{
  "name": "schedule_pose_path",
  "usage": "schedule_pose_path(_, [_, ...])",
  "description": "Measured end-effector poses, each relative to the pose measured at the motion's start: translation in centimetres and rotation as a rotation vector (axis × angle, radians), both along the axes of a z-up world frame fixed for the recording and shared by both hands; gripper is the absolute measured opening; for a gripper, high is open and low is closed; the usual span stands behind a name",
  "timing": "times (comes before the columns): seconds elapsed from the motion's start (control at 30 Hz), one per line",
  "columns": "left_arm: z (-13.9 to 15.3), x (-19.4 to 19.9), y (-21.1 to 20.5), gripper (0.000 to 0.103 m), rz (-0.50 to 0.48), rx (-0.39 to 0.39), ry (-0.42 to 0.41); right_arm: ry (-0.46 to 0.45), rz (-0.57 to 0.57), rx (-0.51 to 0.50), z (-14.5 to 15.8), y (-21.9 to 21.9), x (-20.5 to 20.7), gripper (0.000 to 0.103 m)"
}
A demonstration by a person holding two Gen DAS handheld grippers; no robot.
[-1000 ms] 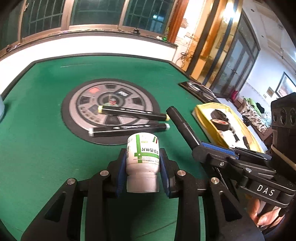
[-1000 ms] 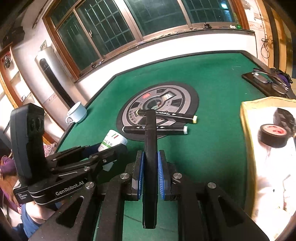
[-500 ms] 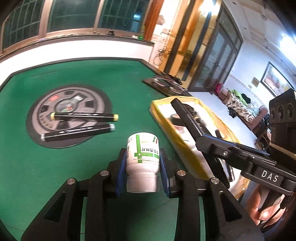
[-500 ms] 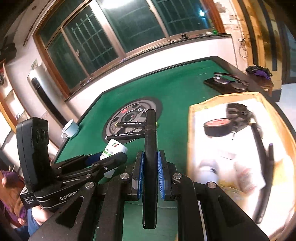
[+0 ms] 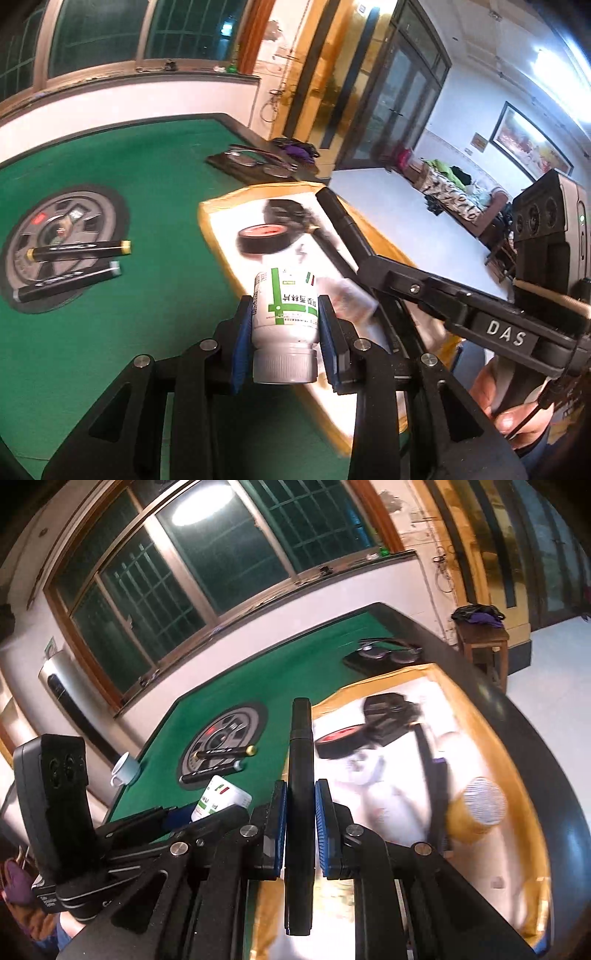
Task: Organize rigid objects
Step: 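Carry the green-labelled bottle and marker over the tray with both grippers, then lower the bottle and marker into the tray and open both grippers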
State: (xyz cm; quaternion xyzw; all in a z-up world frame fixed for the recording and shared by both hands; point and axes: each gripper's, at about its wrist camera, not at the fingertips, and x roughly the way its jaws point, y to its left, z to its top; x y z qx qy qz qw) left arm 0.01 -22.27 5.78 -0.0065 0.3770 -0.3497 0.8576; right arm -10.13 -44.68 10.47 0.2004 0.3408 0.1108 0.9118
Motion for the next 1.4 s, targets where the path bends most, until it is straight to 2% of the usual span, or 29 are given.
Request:
schedule_pose_path(0.27, [-0.8,-0.8,-4.2,0.031,-0.055,0.000,0.053,0.008,-0.076,0.009,-0.4,-3.8,-1.3,0.013])
schedule_pose_path(0.57, [-1.6,-1.5,-6.5,0.031,-0.048,0.034,0.081,0.026,-0.099,0.022,-1.3,-6.1,-1.9,0.013])
schedule_pose_path(0.77, [-2.5,-1.3,-6.8,0.031,-0.027,0.051,0.099,0.047,-0.091,0.025,-2.2,-6.1,-2.0,0.013])
schedule_pose_path(0.93, [-2.7,-1.7,-6.8,0.031,-0.009,0.065,0.082,0.062,-0.090,0.021,-2.6,-6.2,-1.5,0.013])
schedule_pose_path(1.4, [-2.6,-2.5,-6.5,0.031,-0.014,0.085,0.071,0.091,-0.063,-0.013,-3.3,-5.3,-1.2,0.013])
